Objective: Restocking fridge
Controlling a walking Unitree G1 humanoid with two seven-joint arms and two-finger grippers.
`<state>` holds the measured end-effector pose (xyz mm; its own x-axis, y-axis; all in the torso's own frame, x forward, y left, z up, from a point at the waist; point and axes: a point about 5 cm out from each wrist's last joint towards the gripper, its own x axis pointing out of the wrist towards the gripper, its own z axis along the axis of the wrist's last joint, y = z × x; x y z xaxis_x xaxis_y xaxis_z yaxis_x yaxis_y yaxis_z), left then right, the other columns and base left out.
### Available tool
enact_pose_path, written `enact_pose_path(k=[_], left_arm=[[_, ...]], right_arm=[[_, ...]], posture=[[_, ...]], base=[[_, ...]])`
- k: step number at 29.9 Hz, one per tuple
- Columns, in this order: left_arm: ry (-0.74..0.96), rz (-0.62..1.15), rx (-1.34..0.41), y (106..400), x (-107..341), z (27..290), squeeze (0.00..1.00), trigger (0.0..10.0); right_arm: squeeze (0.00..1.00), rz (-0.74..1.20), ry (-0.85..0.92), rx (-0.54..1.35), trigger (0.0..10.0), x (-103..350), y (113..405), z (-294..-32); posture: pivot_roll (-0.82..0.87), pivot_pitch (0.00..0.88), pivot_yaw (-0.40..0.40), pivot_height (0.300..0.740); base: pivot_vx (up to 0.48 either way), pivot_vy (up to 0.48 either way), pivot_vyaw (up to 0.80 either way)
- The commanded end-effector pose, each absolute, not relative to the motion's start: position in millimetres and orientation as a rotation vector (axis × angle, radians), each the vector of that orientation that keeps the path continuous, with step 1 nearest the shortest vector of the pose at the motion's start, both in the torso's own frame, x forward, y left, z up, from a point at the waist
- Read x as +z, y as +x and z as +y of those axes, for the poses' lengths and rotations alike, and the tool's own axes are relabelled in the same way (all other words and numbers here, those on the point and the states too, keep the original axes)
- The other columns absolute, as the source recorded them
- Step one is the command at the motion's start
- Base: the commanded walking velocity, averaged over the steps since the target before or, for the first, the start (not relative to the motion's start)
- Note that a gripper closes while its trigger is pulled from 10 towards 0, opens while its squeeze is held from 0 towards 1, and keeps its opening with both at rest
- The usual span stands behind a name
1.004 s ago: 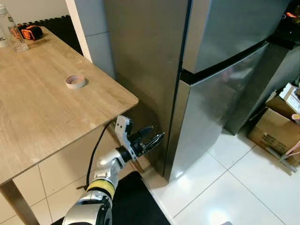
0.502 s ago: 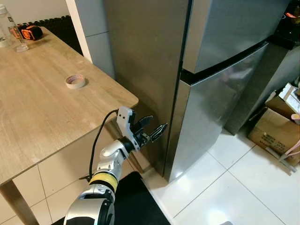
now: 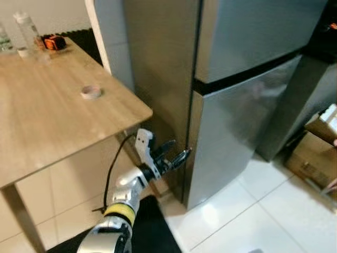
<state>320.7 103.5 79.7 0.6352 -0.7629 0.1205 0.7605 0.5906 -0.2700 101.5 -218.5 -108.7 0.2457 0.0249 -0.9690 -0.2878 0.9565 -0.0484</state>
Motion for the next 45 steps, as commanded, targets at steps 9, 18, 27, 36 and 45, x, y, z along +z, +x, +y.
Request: enact_pose_path(k=[9,18,27,36,45], left_arm=[[-0.313,0.015,-0.888,320,79,102,0.00,10.0],[-0.314,0.012,-0.841,324,81,105,0.00,10.0],[-0.299,-0.043,-0.771,333,94,118,0.00,10.0],[-0.254,-0.093,-0.600,348,109,148,0.00,10.0],[-0.288,-0.132,-0.438,358,123,183,0.00,10.0]], right_arm=[[0.00,1.310,-0.247,0.220,10.0,-110,100,-216],[0.00,1.301,-0.248,0.201,10.0,-109,100,-217],[0.00,1.295,-0.245,0.183,10.0,-109,101,-218],[0.00,1.293,-0.250,0.176,10.0,-109,101,-217],[0.00,1.283,-0.311,0.099,10.0,-109,101,-221]], posture=[[0.00,0.000,-0.007,0.740],[0.00,0.000,-0.008,0.740],[0.00,0.000,-0.008,0.740],[-0.01,0.000,-0.006,0.740],[-0.01,0.000,-0.001,0.740]], base=[[0.000,-0.404,0.71],[0.000,-0.266,0.74],[0.000,0.000,0.00],[0.000,0.000,0.00],[0.000,0.000,0.00]])
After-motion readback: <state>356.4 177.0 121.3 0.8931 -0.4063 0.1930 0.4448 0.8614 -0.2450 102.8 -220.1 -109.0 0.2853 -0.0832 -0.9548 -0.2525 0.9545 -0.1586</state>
